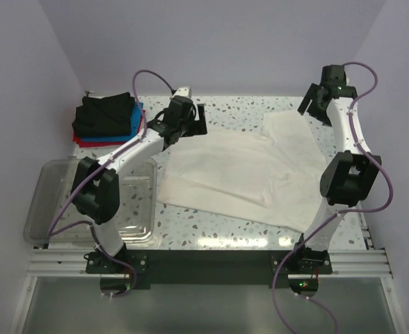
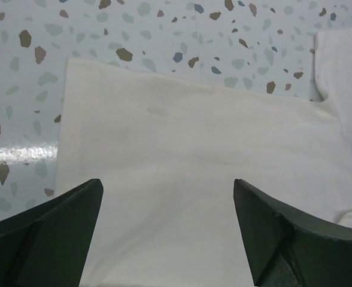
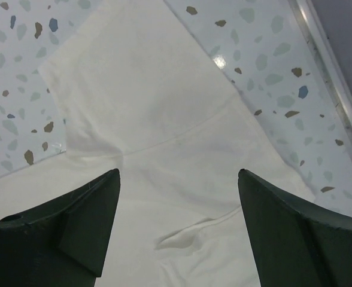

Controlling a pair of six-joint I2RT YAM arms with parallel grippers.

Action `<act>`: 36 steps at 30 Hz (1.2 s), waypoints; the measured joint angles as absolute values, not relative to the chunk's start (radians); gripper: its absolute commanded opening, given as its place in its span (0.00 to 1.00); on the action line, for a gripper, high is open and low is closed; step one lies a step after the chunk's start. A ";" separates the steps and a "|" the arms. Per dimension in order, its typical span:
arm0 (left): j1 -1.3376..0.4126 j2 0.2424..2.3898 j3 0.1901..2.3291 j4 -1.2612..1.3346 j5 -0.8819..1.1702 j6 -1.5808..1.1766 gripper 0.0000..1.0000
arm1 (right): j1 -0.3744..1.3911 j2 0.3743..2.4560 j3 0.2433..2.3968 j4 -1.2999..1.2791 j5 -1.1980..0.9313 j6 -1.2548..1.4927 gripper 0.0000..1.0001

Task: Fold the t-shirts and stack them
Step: Fold the tshirt

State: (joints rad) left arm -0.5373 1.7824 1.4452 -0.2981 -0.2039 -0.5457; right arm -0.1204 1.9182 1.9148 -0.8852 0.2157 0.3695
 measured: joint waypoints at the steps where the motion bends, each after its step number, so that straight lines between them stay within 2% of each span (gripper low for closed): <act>1: -0.528 1.797 1.460 -0.300 -0.212 -0.538 0.94 | -0.120 1.920 1.892 -0.877 0.210 0.386 0.82; 7: -0.438 1.916 1.495 -0.317 -0.236 -0.531 0.91 | -0.120 1.899 1.728 -0.822 0.154 0.445 0.82; 17: -0.410 2.140 1.678 -0.331 -0.265 -0.532 0.91 | -0.121 1.932 1.798 -0.742 0.135 0.383 0.82; 24: -0.389 2.172 1.728 -0.336 -0.220 -0.531 0.87 | -0.126 2.065 1.824 -0.683 0.141 0.373 0.81; 28: -0.360 2.215 1.802 -0.343 -0.179 -0.532 0.87 | -0.126 2.117 1.823 -0.640 0.163 0.372 0.80; 36: -0.329 2.224 1.816 -0.385 -0.167 -0.532 0.87 | -0.126 2.186 1.825 -0.505 0.221 0.365 0.80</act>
State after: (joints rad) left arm -0.3286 2.2238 1.8160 -0.3847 -0.1665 -0.5316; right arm -0.1257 2.1860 1.8252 -0.5053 0.2207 0.3649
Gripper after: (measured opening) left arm 0.870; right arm 0.807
